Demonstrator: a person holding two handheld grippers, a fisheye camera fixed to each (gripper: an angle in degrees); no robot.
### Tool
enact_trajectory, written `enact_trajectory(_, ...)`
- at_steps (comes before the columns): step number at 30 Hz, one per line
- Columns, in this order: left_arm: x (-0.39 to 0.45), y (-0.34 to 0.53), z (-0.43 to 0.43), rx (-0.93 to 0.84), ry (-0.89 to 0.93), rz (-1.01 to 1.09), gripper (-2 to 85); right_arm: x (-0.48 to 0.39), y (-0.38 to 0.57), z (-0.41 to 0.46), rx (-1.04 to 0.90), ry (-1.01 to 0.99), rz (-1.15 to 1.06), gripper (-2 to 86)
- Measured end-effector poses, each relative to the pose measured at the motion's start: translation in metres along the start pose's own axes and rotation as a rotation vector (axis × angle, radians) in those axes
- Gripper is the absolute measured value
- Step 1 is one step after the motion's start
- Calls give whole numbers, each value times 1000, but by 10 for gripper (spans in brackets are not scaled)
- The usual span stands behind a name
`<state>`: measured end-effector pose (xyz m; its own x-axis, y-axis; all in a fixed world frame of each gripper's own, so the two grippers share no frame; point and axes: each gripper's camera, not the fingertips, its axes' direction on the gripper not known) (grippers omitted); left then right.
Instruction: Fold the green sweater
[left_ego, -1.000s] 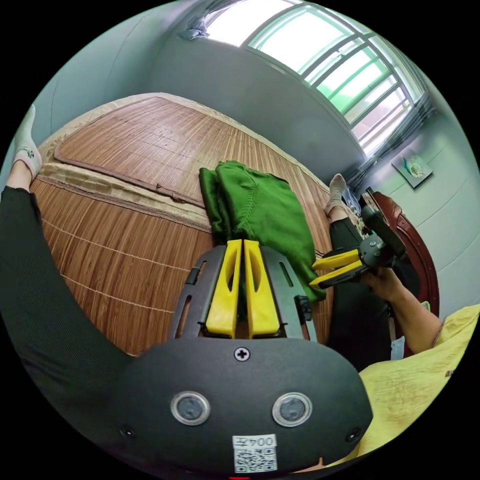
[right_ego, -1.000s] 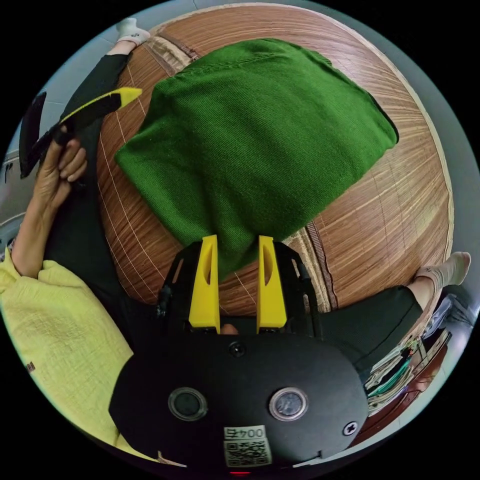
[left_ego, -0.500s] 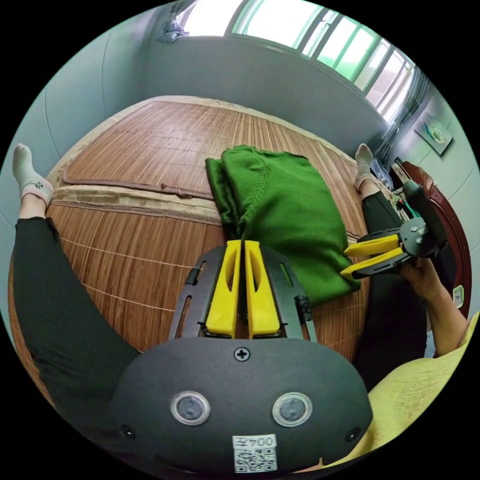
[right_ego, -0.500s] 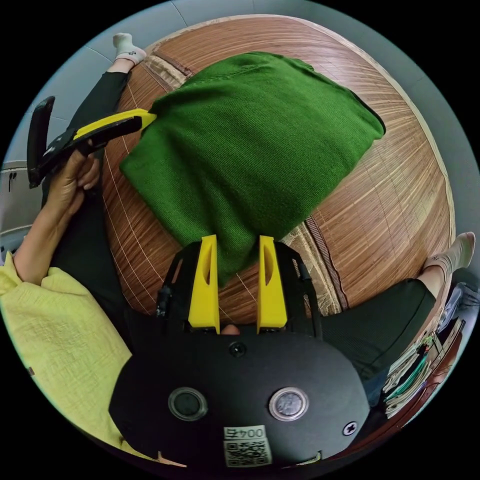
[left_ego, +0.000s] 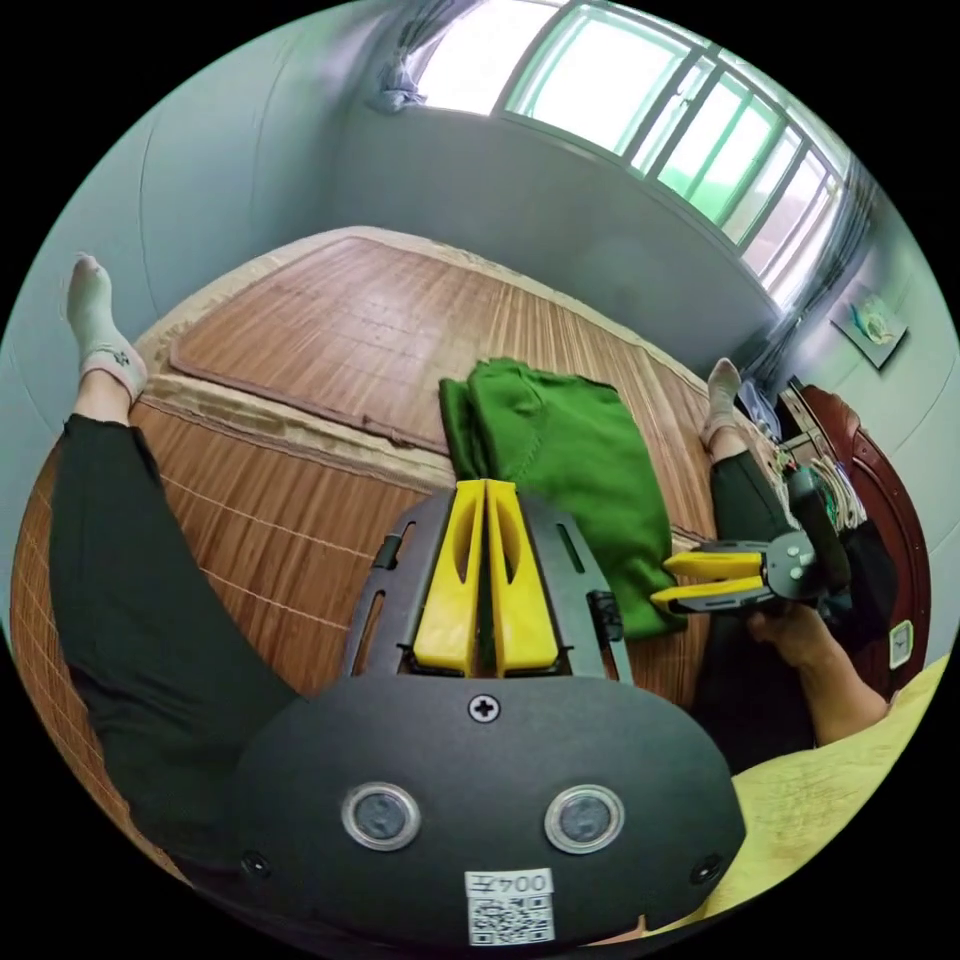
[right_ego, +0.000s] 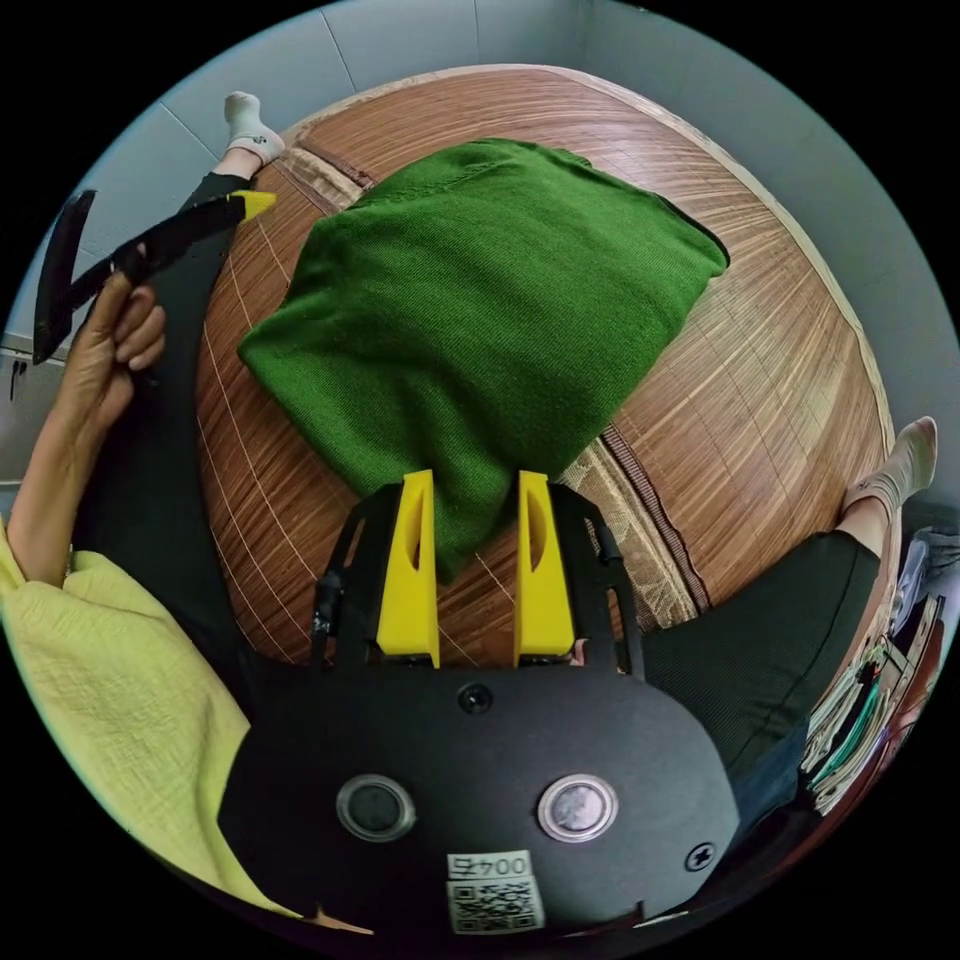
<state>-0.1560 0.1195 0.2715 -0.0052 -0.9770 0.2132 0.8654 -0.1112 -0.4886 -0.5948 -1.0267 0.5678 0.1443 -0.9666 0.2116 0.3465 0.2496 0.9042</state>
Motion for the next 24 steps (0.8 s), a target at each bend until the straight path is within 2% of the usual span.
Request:
enact_trajectory(6, 7, -62, 25, -7, -35, 26, 21, 15, 10, 9, 29, -61, 23, 121)
enact_trajectory(10, 5, -109, 73, -126, 67, -6, 63, 25, 15, 15, 41, -102, 33, 120)
enact_trajectory(13, 3, -131, 95, -159, 58, -50, 83, 26, 17, 19, 45, -95, 26, 119)
enact_trajectory(19, 13, -156, 125, -220, 100, -57, 47, 33, 21, 27, 51, -106, 30, 114)
enact_trajectory(24, 44, -160, 101, -50, -50, 28, 24, 47, 26, 32, 75, -160, 61, 109)
